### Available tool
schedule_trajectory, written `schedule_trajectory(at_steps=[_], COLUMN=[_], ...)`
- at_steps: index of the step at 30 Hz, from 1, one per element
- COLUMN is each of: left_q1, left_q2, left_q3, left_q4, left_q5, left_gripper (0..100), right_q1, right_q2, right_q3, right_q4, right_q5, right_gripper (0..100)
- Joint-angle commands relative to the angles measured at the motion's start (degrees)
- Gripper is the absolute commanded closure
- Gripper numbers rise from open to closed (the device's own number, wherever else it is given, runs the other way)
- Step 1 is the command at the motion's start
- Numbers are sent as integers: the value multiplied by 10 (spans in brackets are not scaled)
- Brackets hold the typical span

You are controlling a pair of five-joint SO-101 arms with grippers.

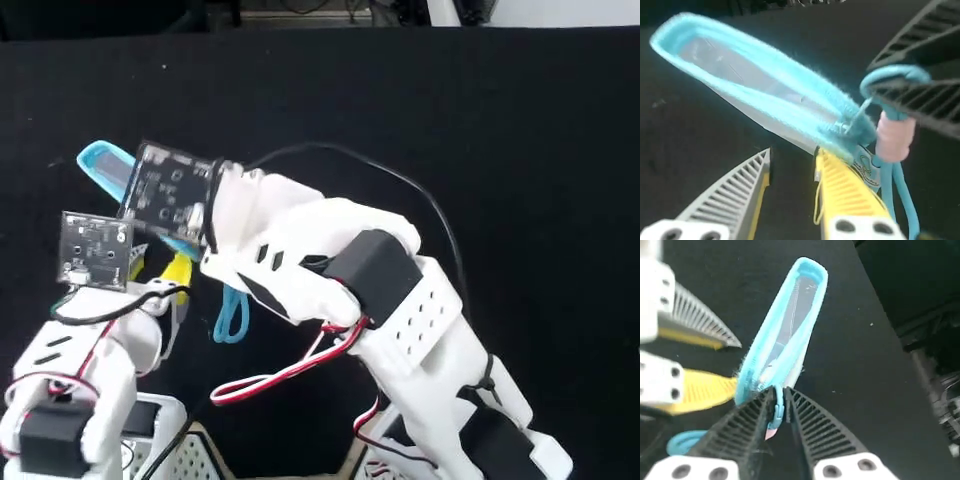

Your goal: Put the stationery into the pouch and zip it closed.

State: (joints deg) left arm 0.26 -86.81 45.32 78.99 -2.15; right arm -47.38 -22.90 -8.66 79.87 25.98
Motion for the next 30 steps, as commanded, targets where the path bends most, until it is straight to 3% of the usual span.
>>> schedule_trajectory(at_steps=[1, 4, 11, 15, 23, 30], left_q1=[5, 9, 106, 108, -3, -17], left_q2=[-39, -76, -101, -100, -100, -100], left_q3=[-3, 0, 29, 33, 33, 84], left_q4=[-13, 2, 14, 10, 9, -54], left_q5=[44, 46, 1, -3, -4, -4], left_gripper=[798, 780, 780, 780, 780, 780], right_q1=[9, 9, 10, 10, 10, 6], right_q2=[-24, -24, -24, -24, -24, -24], right_q3=[-7, -3, -3, -3, -5, -7], right_q4=[-12, -12, -10, -8, 15, 15], right_q5=[-18, -18, -18, -18, -18, -21], right_gripper=[988, 988, 988, 988, 988, 988])
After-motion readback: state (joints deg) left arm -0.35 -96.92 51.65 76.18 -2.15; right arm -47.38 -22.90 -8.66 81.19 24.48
